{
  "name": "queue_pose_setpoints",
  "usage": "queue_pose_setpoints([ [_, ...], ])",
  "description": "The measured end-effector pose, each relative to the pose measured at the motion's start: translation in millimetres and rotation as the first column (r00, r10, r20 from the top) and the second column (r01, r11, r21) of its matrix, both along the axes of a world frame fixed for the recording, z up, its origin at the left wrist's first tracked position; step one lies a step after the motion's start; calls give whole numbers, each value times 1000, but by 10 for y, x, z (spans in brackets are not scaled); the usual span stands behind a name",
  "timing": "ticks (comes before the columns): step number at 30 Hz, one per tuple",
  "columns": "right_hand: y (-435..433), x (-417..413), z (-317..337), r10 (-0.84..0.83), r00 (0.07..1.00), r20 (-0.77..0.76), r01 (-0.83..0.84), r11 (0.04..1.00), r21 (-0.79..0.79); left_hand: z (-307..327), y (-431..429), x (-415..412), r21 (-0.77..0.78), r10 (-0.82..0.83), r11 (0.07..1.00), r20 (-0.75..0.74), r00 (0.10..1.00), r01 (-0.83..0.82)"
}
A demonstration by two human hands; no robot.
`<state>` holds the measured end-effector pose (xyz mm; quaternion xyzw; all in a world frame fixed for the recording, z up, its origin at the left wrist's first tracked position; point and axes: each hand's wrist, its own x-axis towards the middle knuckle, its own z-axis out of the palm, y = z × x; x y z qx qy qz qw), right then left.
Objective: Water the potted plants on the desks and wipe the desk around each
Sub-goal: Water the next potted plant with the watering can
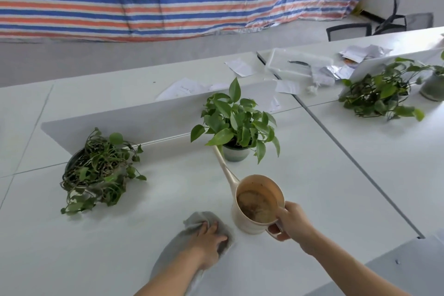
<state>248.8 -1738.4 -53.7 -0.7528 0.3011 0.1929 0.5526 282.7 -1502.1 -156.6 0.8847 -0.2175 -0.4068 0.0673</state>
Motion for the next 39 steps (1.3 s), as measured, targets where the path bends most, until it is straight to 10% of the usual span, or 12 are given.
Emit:
queue_pose_setpoints([
  [6,-600,66,306,107,993,39,-105,993,-57,417,-475,103,-165,368,924,138,920,-345],
  [10,-985,135,507,197,980,40,-192,977,-93,832,-965,166,-573,738,496,-117,665,-652],
  [15,-1410,219,770,289,955,62,-280,952,-120,1299,-1597,83,-668,717,129,-447,534,-733],
  [39,-1707,856,1644,221,968,120,-183,947,-264,1987,-2198,1026,-688,593,236,-458,663,-686],
])
